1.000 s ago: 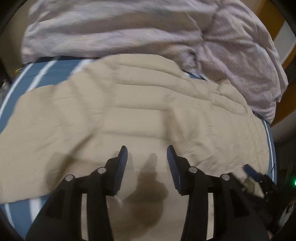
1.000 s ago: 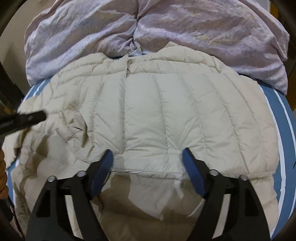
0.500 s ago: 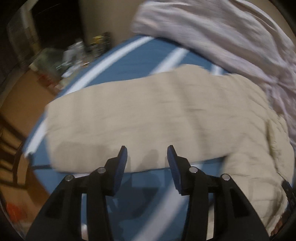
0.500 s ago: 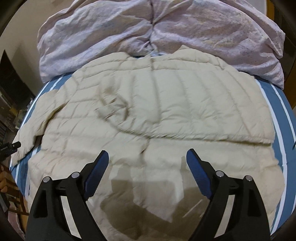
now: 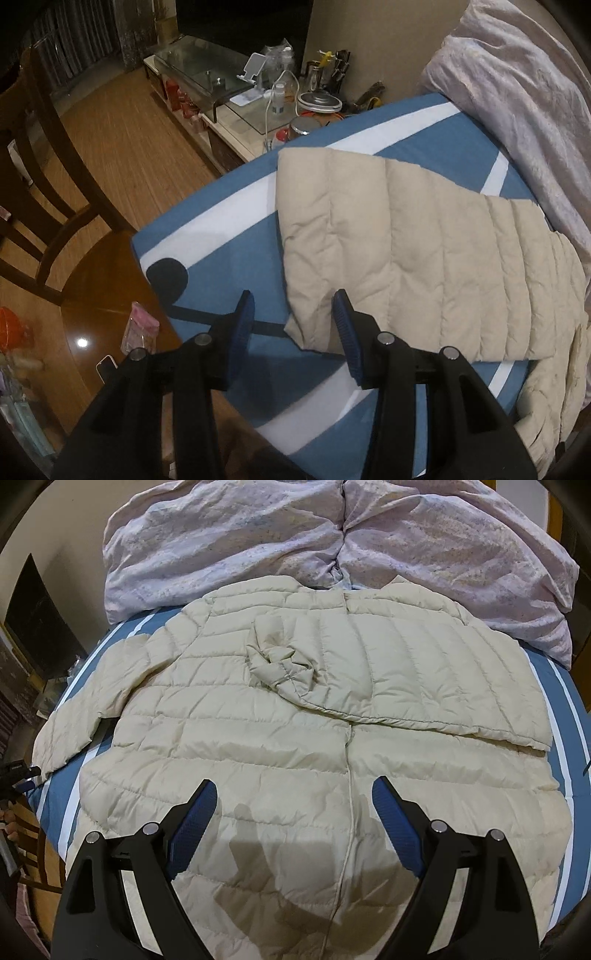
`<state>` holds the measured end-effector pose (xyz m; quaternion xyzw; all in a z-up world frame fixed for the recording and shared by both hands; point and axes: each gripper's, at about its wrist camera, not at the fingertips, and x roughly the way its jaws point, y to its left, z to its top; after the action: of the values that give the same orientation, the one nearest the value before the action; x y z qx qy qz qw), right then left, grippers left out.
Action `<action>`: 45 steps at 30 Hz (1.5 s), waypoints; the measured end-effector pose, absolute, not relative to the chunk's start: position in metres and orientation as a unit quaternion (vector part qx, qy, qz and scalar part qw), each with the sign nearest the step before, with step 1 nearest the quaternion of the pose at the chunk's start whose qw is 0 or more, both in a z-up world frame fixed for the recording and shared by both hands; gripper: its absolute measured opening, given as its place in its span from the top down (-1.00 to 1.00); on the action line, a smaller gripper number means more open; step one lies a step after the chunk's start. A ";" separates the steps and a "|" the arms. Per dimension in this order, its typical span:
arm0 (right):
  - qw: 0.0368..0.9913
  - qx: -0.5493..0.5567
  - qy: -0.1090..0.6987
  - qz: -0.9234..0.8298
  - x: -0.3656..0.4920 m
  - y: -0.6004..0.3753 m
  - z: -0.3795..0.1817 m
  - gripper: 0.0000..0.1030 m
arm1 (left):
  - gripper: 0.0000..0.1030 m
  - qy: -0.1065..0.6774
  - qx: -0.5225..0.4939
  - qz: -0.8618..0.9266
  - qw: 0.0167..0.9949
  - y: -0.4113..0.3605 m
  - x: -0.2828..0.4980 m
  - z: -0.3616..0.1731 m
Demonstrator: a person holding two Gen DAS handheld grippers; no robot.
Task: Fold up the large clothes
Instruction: 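Grasp the other sleeve cuff with the left gripper and lift, then fold the held sleeve across the jacket back and release with the left gripper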
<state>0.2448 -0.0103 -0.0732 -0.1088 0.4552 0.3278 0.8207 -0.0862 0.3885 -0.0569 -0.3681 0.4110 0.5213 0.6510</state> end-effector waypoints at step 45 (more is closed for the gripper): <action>0.839 -0.026 0.485 0.246 0.323 -0.104 -0.092 -0.70 | 0.97 0.409 -0.230 0.196 0.861 0.178 0.260 0.026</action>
<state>0.3230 -0.1043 -0.0921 -0.0263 0.4846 0.2462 0.8390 0.2599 0.1778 0.0262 -0.2298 0.4092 0.1961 0.8610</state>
